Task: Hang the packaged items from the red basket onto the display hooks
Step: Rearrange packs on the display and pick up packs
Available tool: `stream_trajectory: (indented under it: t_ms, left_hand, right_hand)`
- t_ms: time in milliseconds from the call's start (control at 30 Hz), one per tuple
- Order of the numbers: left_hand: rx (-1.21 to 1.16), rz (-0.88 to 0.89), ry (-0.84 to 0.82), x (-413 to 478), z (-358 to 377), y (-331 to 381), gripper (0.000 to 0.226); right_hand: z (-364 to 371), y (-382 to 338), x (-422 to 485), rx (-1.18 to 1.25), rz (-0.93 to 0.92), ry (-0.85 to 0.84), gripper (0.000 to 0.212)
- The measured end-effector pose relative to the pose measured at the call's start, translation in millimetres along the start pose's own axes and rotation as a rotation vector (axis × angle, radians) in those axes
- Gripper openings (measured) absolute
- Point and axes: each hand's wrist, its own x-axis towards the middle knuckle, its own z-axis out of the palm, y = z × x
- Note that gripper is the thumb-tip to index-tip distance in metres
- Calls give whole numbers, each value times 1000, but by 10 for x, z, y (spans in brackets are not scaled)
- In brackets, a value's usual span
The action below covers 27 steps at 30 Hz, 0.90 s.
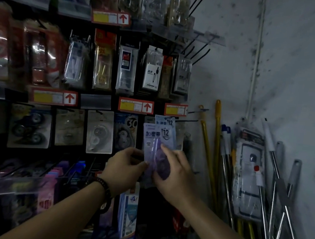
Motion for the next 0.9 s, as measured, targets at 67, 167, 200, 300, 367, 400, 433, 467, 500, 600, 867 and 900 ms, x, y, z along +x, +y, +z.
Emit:
stream_trajectory:
  t_ms: [67, 167, 200, 300, 367, 400, 433, 467, 500, 600, 867, 900]
  left_hand:
    - [251, 87, 35, 7, -75, -16, 26]
    - [434, 173, 44, -23, -186, -21, 25]
    - [464, 185, 30, -27, -214, -31, 23]
    - [529, 203, -12, -21, -291, -57, 21]
    - [555, 213, -23, -14, -329, -74, 22]
    - [565, 217, -25, -13, -344, -78, 21]
    - [572, 223, -25, -12, -356, -85, 20]
    - [579, 229, -24, -10, -364, -92, 20]
    - [586, 234, -27, -11, -372, -96, 19]
    - [599, 233, -56, -26, -395, -94, 18]
    - [584, 246, -54, -46, -394, -112, 16]
    - [589, 253, -51, -50, -390, -109, 16]
  right_hand:
    - [29, 105, 51, -41, 71, 15, 78]
    - [41, 220, 149, -72, 181, 45, 78]
    - [43, 240, 177, -80, 194, 50, 78]
    - [53, 243, 257, -108, 176, 75, 75]
    - [62, 226, 323, -112, 177, 100, 73]
    - [67, 214, 356, -109, 182, 107, 73]
    - [72, 205, 384, -104, 187, 106, 74]
    - [75, 201, 408, -101, 190, 99, 74]
    - [72, 199, 425, -99, 188, 93, 75]
    - [26, 214, 445, -108, 172, 96, 74]
    - [-132, 203, 476, -153, 134, 67, 74]
    - [-139, 198, 488, -180, 124, 52, 74]
